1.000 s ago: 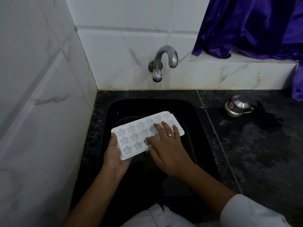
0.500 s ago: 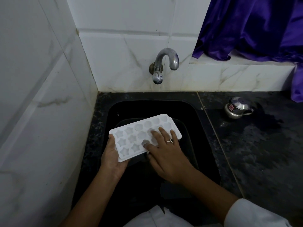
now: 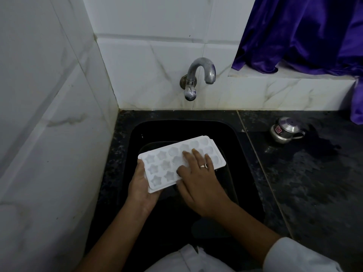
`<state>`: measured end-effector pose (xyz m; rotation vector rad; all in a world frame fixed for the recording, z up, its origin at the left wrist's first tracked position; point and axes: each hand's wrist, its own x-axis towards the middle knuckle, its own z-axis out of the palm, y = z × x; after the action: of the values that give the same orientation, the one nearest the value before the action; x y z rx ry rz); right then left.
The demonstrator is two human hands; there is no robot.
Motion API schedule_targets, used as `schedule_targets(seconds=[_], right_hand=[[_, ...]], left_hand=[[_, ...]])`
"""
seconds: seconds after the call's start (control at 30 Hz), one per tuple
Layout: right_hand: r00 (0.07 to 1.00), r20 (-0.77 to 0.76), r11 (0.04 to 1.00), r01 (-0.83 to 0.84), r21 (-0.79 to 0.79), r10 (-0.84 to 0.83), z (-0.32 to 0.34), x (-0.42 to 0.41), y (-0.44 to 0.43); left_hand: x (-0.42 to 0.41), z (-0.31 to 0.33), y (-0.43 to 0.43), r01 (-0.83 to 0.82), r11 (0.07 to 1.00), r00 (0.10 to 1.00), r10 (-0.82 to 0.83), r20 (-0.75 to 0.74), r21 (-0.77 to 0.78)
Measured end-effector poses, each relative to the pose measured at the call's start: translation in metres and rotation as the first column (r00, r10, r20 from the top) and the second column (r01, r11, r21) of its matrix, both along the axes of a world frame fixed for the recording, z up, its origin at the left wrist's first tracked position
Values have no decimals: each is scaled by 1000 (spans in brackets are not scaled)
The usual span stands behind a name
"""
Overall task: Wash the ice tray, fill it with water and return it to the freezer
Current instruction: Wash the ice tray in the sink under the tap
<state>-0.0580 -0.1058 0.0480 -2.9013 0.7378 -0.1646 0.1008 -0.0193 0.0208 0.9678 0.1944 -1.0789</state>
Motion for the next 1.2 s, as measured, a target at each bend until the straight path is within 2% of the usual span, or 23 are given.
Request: schedule_targets(seconds=[0.1,0.27,0.43,0.6,0.77,0.93,1.1,1.2], right_hand=[[998,-18,998,-60,-33,60,-5,-8,-1],[999,27,1000,19,17,-19,4,-6,-12],[998,-19,997,-64,-39,64,-4,-14,-12],[1000,20,999,-1,38,0,2,-16,-20],[997,-24,997,-73,-4,73,-4,-30,-23],[1000,19,999,-9,39,8,4,-33,-35],[995,3,995,-101,-13,101,1,-44,-43],[998,36,998,-52,18,52,4,-48,-55]], left_hand=[[2,4,2,-13,1000,1000,13,3,-10],[-2,3,-3,-2,1000,1000,2,-10,-19],[-2,2,-3,-21,999,1000,21,-7,-24],[-15,3,-9,-22,1000,1000,21,-21,-13],[-19,1,-11,-41,999,999,41,-29,1],[-36,10,-24,-45,999,998,43,-39,-29],[-42,13,-27,-69,997,997,68,-36,-26],[-49,11,-28,-84,996,996,84,-21,-28]])
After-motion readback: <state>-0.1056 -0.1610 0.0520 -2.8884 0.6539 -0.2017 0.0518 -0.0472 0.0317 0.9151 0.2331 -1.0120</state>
